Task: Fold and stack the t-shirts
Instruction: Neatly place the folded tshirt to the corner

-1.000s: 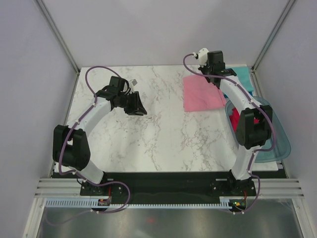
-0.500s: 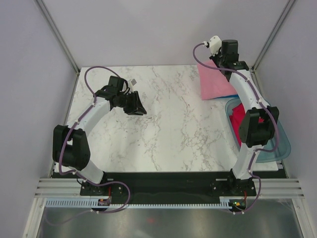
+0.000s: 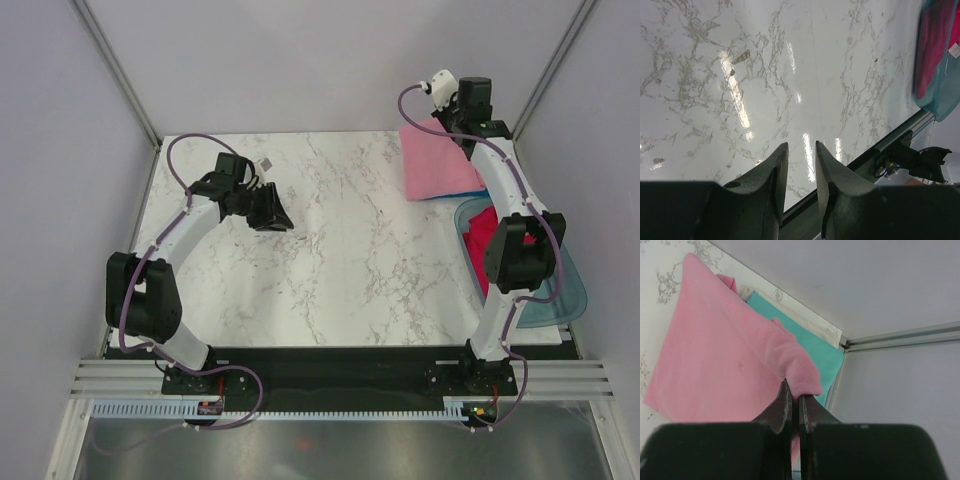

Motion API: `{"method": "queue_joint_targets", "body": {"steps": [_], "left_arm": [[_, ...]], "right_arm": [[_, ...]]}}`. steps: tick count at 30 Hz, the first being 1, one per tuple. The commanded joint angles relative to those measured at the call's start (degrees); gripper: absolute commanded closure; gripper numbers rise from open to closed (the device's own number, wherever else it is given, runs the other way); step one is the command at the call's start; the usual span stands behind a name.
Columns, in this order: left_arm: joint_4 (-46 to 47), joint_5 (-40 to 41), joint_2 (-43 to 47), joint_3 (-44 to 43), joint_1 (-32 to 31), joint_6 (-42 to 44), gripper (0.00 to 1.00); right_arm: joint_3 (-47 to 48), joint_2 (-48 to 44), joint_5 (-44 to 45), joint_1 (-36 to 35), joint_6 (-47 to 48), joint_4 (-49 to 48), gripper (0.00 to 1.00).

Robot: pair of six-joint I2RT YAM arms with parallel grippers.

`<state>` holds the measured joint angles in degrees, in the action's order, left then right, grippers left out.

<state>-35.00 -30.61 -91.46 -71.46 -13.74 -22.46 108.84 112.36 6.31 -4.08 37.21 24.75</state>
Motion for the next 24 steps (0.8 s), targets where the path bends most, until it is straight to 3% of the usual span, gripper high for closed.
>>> {"method": "queue_joint_targets", "body": {"steps": [1,12,17,19,22,23,24], "left_arm": [[1.1,-1.9,-0.2,-1.3,0.7,0.0,0.64],[1.1,-2.1,-0.8,-1.4,1.1,0.2,0.64],[1.1,-2.8,-0.9,-1.2,1.1,0.1,0.64],[1.1,-2.8,-0.8,-1.0,1.2,0.2,0.64],[1.1,-2.3,0.0,-0.8,1.1,0.5,0.63],[1.1,-1.6,0.3,-0.8,1.1,0.5,0.63],[1.1,-1.5,0.5,-0.8,1.1,0.5,0.63]], "right_arm": [[4.3,-0.3,-2.3,1.9,0.5,-2.3,1.0],[7.6,5.4,-5.1,7.5,-0.5,-5.5,1.0],[20.9,17.7,-6.1,11.0,-2.2,-6.7,0.96],[27.2,23.0,-8.2,12.9,-4.8,-7.8,0.82],[28.0,24.9,-4.6,12.9,-5.2,-10.0,0.61],[27.7,24.8,-3.6,12.9,-5.7,-12.2,0.47],[27.3,24.8,-3.2,13.0,-6.9,-12.4,0.43]]}}
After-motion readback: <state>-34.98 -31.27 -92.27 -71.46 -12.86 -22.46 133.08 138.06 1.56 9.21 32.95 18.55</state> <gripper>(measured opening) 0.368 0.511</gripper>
